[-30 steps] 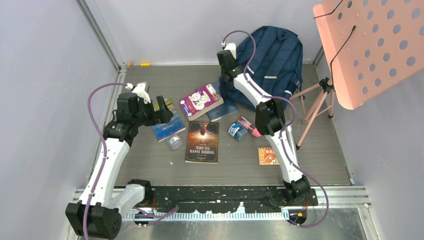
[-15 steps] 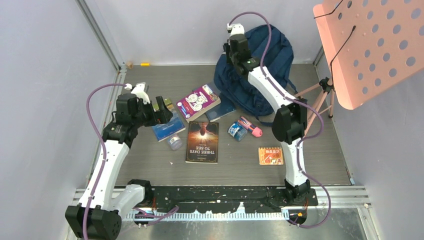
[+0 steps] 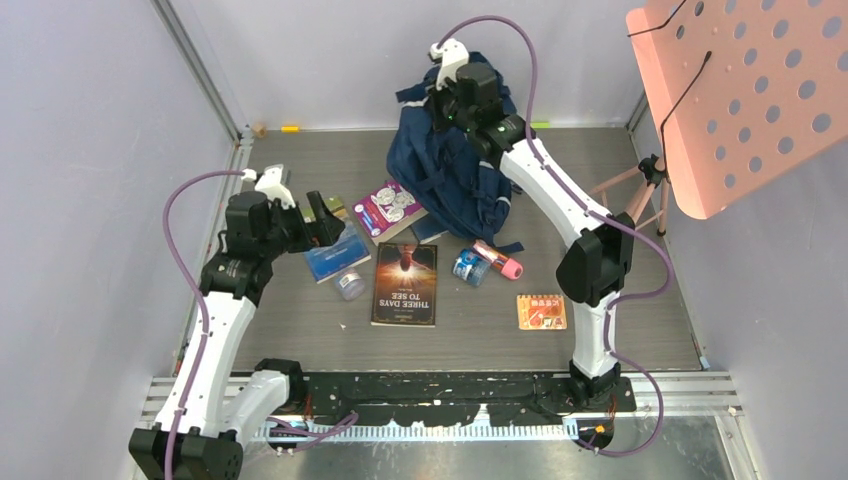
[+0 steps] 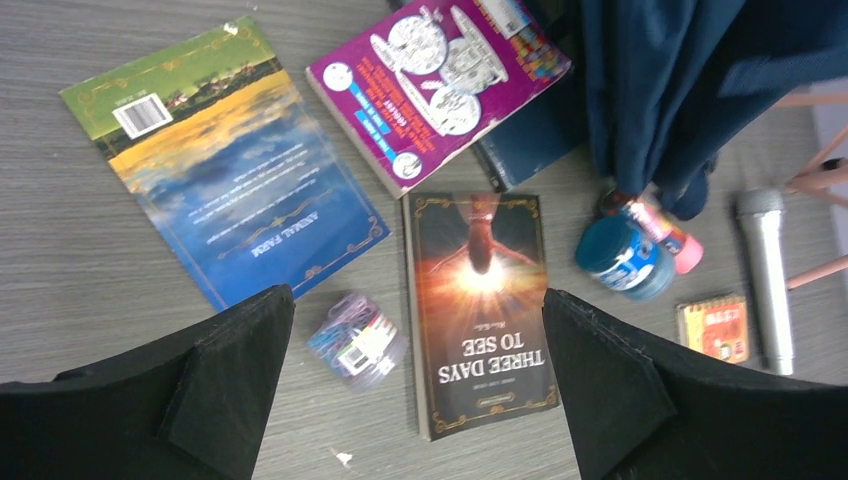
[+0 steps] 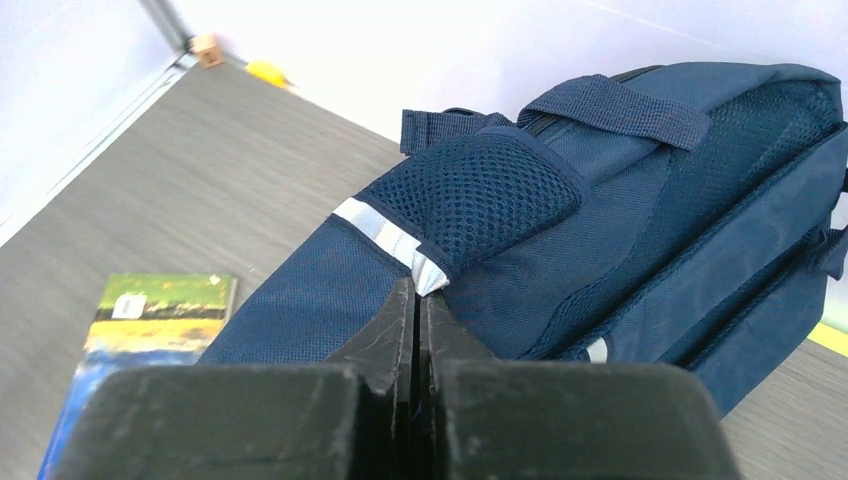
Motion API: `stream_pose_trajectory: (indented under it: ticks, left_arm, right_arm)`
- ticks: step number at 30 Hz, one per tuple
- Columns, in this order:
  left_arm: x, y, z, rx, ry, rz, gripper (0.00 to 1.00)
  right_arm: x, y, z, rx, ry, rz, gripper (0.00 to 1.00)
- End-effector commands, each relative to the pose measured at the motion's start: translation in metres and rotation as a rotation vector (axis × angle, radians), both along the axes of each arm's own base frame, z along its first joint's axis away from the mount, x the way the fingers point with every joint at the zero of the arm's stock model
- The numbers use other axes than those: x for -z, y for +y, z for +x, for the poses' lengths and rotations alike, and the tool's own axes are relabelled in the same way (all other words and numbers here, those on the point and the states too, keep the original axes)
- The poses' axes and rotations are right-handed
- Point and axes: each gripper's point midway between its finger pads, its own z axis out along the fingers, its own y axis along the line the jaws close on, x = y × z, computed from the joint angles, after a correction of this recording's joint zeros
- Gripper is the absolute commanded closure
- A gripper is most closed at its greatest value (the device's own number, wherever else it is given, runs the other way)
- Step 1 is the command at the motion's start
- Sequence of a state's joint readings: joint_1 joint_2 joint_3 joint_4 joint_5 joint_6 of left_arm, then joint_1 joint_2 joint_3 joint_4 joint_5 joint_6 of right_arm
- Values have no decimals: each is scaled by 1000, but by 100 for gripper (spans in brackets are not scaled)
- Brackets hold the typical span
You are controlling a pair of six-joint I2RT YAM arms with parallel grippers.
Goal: Pack the student bag
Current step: Adjust the student bag at the center of the board.
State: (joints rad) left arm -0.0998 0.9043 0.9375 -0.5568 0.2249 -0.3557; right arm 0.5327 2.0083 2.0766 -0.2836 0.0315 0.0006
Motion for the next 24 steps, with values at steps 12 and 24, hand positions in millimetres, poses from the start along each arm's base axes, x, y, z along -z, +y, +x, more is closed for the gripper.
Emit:
stream_pose_trajectory:
  ticks: [12, 24]
  left_arm:
    - [-70, 18, 5, -255, -187, -270, 2]
    - [-35, -5, 40, -188, -87, -469, 2]
  right_arm:
    - [-63, 107, -150, -445, -210, 38, 100]
    - [21, 97, -217, -429, -2, 108, 30]
